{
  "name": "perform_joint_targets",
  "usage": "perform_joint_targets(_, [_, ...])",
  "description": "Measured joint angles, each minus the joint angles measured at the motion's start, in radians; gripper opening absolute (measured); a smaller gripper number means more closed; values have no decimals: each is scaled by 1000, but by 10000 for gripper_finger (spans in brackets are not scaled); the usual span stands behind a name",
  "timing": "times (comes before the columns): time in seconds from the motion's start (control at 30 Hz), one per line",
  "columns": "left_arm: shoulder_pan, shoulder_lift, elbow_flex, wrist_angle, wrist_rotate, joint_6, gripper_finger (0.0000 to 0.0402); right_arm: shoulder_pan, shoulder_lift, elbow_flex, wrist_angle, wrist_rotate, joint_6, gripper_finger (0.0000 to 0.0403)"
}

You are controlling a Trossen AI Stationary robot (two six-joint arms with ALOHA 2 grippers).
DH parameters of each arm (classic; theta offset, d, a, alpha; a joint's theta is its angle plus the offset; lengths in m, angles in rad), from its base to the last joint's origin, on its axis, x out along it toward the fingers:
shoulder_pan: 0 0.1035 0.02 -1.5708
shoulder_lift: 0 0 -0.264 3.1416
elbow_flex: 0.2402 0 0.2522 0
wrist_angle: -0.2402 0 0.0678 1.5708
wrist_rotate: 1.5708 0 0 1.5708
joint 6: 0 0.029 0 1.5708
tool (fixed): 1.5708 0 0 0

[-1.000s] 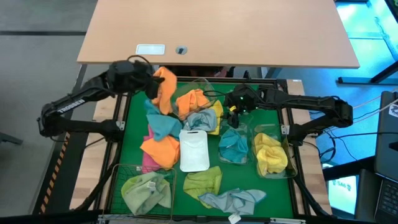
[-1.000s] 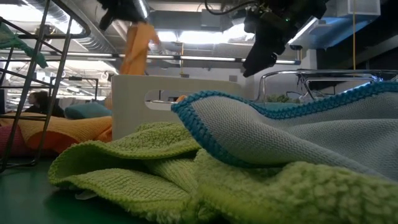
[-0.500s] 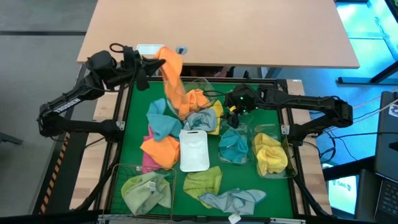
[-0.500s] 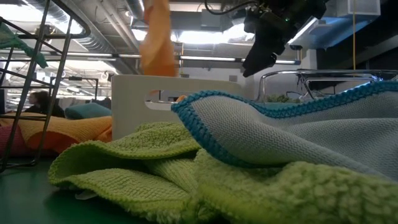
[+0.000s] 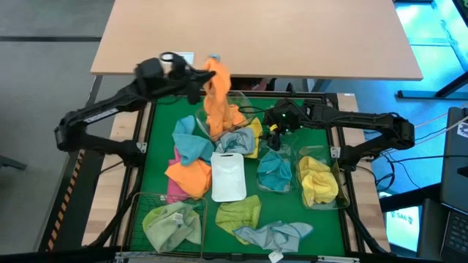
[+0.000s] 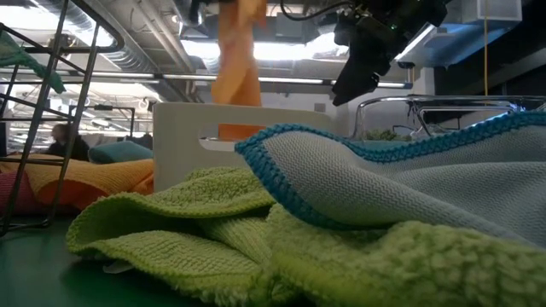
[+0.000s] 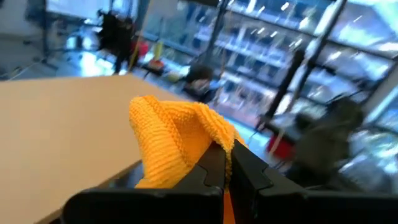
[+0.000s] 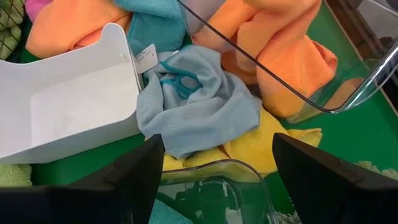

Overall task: Sort microfiber towel by color & place in baskets
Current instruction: Put the orange microfiber towel into the top transparent bin

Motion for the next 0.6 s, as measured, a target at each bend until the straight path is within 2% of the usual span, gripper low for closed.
perform_joint_targets(0.13, [0, 93, 0, -8, -50, 37, 0, 1, 0, 0, 0, 0, 0, 299])
perform_joint_targets(0.33, [-11, 217, -1, -45, -53, 61, 0, 1, 0, 0, 0, 0, 0, 299])
perform_joint_targets(0.6, [-72, 310, -2, -232, -51, 62, 0, 1, 0, 0, -3, 0, 0, 299])
